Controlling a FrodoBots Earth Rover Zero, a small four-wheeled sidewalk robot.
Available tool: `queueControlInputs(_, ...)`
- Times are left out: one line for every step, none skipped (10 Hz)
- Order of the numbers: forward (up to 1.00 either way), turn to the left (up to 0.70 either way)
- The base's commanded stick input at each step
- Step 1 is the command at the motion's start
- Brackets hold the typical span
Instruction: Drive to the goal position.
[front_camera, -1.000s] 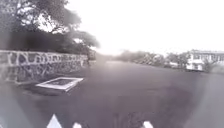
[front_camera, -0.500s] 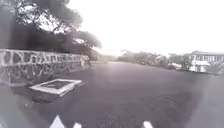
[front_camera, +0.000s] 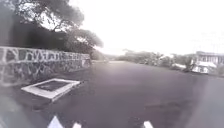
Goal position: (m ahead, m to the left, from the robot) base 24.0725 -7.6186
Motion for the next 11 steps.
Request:
queueControlInputs(0.70,0.00)
queueControlInputs(0.70,-0.03)
queueControlInputs(0.70,-0.07)
queueControlInputs(0.70,-0.34)
queueControlInputs(0.70,-0.34)
queueControlInputs(0.70,-0.34)
queueControlInputs(0.70,-0.15)
queueControlInputs(0.70,-0.09)
queueControlInputs(0.70,-0.03)
queueControlInputs(0.70,0.00)
queueControlInputs(0.70,0.00)
